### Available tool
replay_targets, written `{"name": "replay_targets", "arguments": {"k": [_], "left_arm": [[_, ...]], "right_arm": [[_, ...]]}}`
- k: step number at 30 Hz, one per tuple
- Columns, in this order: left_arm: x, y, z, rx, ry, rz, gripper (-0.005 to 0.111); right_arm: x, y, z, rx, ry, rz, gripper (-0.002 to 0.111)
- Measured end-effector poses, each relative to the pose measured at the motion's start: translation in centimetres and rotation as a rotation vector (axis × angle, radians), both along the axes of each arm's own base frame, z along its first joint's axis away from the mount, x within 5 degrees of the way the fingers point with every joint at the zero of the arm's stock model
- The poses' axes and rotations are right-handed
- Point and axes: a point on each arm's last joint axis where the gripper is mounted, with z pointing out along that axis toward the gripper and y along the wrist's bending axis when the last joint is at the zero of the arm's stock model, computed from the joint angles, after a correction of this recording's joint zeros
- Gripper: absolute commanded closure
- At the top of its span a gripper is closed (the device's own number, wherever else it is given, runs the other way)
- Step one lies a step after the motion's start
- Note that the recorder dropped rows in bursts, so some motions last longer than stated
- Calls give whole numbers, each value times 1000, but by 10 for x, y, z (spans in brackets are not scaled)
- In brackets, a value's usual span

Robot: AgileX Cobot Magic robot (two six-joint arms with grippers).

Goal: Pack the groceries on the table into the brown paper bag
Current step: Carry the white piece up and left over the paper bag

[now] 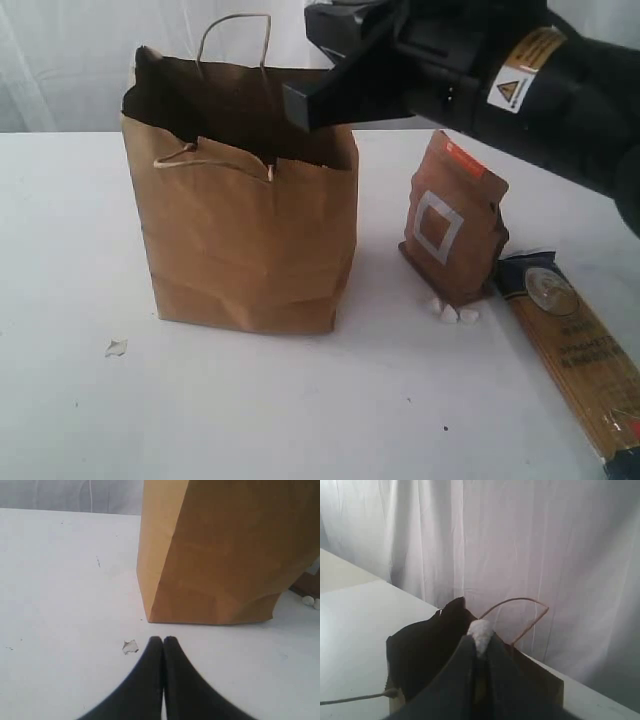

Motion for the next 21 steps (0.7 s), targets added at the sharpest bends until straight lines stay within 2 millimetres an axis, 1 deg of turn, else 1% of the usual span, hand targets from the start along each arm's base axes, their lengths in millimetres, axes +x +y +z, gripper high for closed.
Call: {"name": "replay_targets", "arguments": {"k": [4,12,21], "left_arm": [[0,0,0,0,0,0,107],[0,0,0,0,0,0,107],[0,0,0,0,0,0,107]], "right_arm": [[2,5,-4,-12,-3,28,108],[11,18,-2,-14,14,77,108],[21,34,-4,-37,108,129,108]]}}
